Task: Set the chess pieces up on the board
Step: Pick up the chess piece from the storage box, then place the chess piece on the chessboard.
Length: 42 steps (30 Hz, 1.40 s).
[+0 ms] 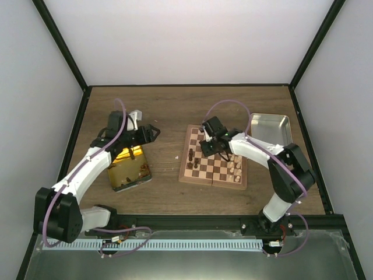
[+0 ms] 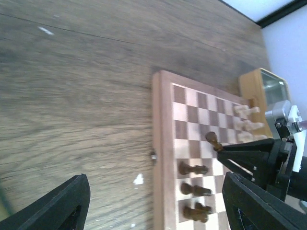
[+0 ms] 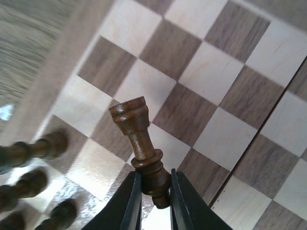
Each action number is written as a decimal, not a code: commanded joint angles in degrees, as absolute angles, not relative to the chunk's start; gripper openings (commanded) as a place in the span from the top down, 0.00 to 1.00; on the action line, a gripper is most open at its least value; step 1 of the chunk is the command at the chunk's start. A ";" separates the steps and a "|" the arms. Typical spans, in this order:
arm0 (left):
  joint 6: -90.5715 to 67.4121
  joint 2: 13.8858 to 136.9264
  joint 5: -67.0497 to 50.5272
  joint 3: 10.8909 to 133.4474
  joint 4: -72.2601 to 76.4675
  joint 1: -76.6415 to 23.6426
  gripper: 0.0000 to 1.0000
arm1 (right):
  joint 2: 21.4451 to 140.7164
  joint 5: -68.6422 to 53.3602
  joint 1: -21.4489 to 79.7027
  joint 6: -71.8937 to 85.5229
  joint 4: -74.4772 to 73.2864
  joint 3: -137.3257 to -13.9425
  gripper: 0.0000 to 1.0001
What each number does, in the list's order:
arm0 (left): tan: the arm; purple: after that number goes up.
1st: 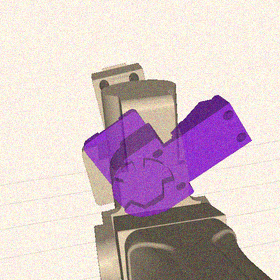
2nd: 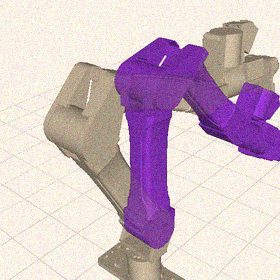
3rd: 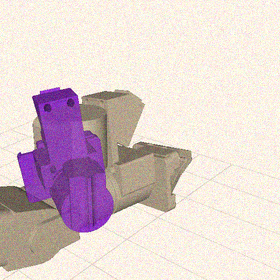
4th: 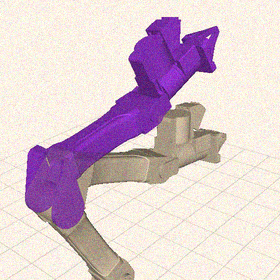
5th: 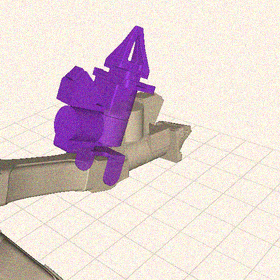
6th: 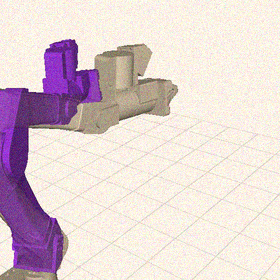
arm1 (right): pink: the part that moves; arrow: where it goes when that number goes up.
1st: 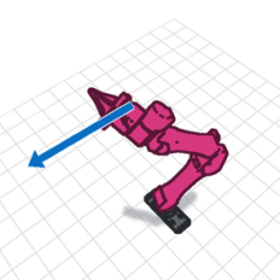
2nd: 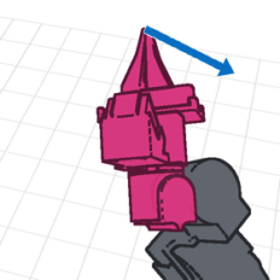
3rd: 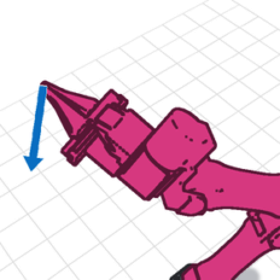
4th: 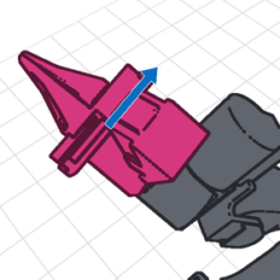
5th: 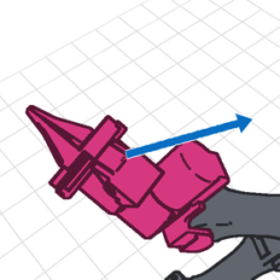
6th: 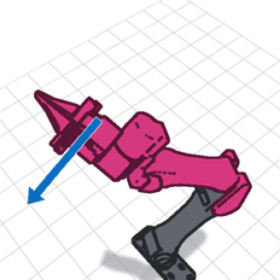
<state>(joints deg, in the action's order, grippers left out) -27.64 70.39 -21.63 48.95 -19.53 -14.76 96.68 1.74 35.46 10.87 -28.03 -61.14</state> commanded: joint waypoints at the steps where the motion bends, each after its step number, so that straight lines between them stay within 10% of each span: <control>1: -34.98 73.30 -28.80 48.75 -11.20 -17.50 0.22 | 90.03 1.12 35.86 9.60 -20.34 -58.56 0.90; 32: -52.11 97.82 -39.97 60.30 8.21 -30.67 0.29 | 78.76 -7.37 36.49 7.03 -11.83 -52.37 0.90; 42: -53.63 97.70 -39.19 58.82 10.09 -31.15 0.70 | 78.93 -7.79 36.57 6.75 -11.74 -52.56 0.90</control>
